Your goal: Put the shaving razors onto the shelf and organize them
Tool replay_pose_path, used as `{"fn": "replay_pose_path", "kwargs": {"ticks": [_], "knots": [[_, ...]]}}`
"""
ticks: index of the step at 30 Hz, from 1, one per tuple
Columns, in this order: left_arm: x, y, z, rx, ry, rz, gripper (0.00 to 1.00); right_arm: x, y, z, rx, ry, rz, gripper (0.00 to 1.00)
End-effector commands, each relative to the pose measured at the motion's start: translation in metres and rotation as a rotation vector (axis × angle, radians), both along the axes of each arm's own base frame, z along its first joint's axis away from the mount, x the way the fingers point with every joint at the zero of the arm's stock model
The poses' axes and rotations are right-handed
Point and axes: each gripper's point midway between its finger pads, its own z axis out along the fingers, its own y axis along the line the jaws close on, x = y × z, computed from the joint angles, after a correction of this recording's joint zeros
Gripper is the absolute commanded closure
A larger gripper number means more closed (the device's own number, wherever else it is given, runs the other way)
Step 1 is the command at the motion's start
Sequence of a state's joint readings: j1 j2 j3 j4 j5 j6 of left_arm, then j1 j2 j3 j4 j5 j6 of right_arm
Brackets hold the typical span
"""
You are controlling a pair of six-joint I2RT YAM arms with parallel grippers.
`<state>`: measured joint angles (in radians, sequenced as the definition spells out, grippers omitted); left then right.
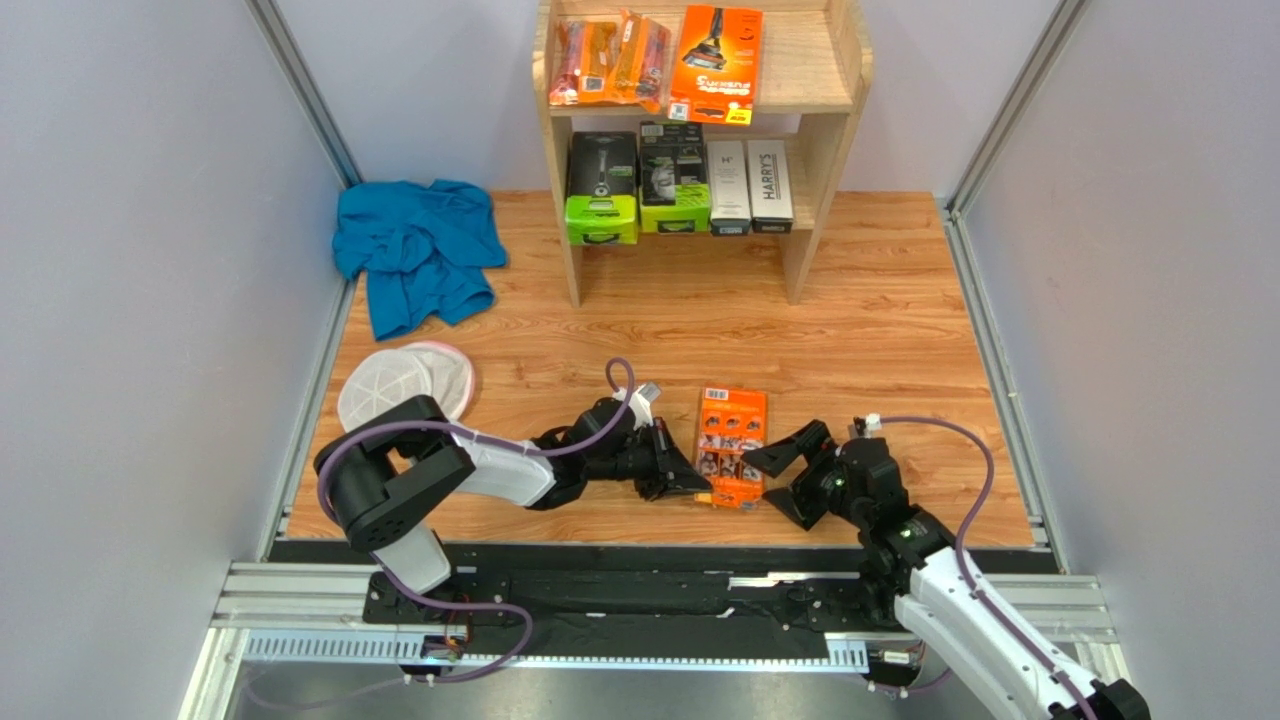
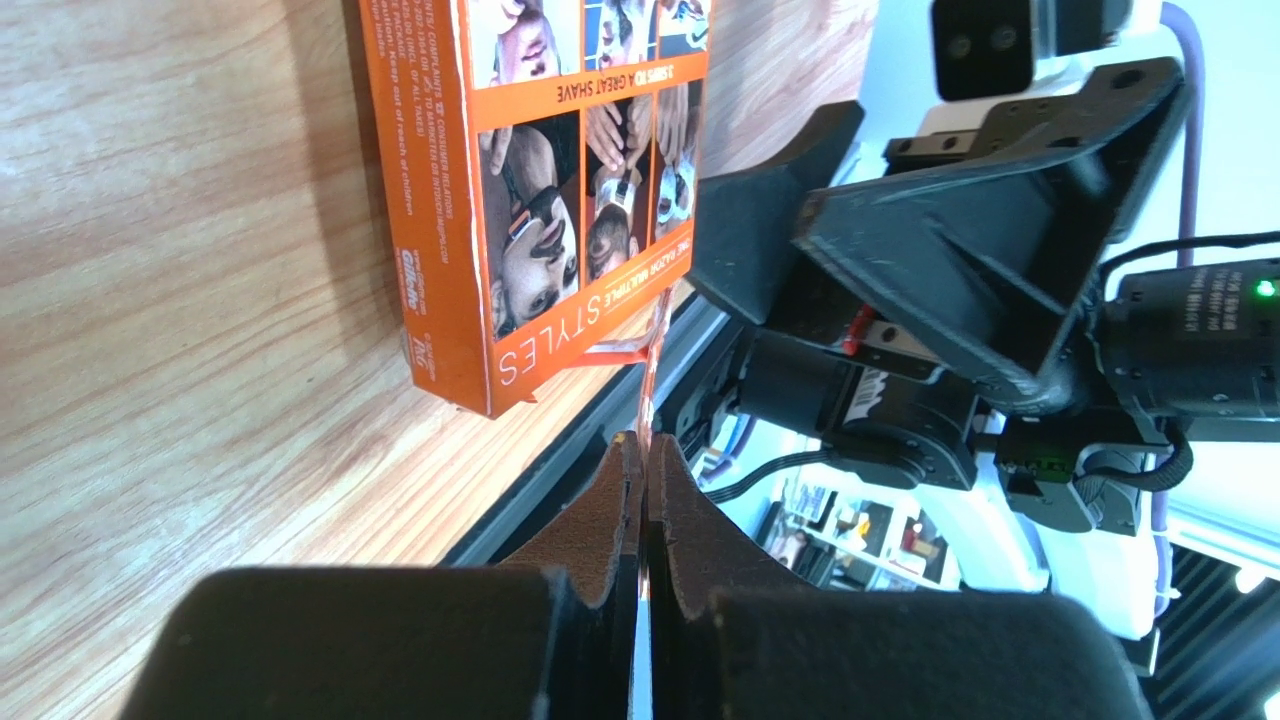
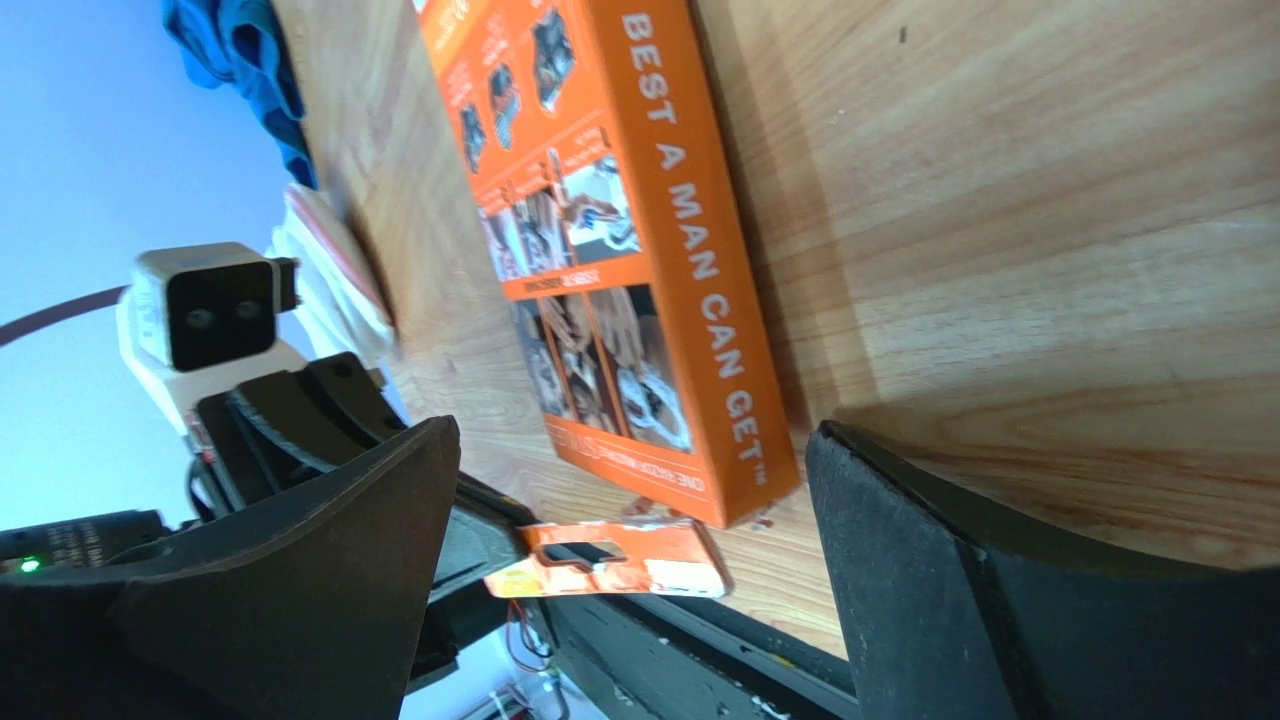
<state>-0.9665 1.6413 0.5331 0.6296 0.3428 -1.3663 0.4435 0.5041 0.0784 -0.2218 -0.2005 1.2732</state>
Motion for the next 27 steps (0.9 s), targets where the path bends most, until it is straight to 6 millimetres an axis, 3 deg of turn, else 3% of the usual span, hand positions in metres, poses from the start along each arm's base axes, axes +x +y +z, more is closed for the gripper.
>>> {"fn": "replay_pose_path", "kwargs": {"ticks": [1,11,16,19,23,25,27], "knots": [[-0.003,-0.008,0.024,-0.056,-0.042,-0.037,1.0,0.014,0.0,0.015,0.056,-0.068,-0.053,0.1],[-0.001,-0.009,0.054,-0.098,-0.086,-0.032,1.0,0.005,0.011,0.002,0.067,0.011,0.011,0.18],[-0.001,-0.008,0.063,-0.079,-0.106,-0.043,1.0,0.008,0.013,0.01,0.088,-0.023,0.019,0.24],[-0.001,-0.008,0.061,-0.072,-0.105,-0.043,1.0,0.011,0.016,0.02,0.124,-0.065,0.022,0.37],[-0.002,-0.006,0.056,-0.061,-0.1,-0.043,1.0,0.014,0.017,0.035,0.15,-0.118,0.015,0.68],[-0.002,-0.005,0.056,-0.059,-0.103,-0.038,1.0,0.015,0.017,0.039,0.161,-0.131,0.01,0.76],[-0.002,-0.002,0.052,-0.044,-0.104,-0.034,0.9,0.013,0.016,0.039,0.161,-0.123,0.007,0.83]]}}
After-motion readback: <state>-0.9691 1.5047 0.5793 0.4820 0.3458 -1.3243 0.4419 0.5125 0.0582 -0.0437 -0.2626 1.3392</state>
